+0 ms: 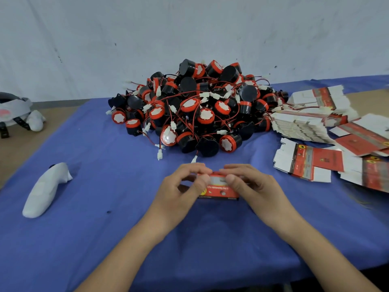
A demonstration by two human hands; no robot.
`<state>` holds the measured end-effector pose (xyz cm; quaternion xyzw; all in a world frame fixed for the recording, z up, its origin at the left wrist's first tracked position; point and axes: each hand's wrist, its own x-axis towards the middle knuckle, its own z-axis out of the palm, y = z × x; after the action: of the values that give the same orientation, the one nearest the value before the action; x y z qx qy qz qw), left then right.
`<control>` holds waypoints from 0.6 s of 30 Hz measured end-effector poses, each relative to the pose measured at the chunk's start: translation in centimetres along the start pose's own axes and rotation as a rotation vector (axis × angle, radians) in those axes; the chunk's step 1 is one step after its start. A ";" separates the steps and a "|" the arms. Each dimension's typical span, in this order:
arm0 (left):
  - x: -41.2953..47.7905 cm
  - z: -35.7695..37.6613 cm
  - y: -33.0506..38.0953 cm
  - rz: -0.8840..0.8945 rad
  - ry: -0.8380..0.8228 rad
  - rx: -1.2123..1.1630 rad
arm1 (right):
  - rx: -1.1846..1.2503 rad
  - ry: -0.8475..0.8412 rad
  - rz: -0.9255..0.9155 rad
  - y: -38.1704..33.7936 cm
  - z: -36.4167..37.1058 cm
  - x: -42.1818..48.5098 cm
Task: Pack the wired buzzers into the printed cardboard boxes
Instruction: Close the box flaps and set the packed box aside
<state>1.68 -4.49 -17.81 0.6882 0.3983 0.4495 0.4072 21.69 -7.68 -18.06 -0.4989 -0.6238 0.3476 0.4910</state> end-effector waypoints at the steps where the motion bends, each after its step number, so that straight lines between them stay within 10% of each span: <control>1: 0.1 0.1 0.4 -0.008 0.041 -0.049 | 0.073 0.027 0.002 -0.4 0.6 0.0; 18: 1.7 2.7 2.1 -0.084 0.273 -0.298 | 0.472 0.311 0.126 -3.6 7.1 1.5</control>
<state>5.11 -4.26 -16.10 0.5357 0.4075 0.5751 0.4650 13.82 -6.75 -16.28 -0.4561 -0.4107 0.4320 0.6608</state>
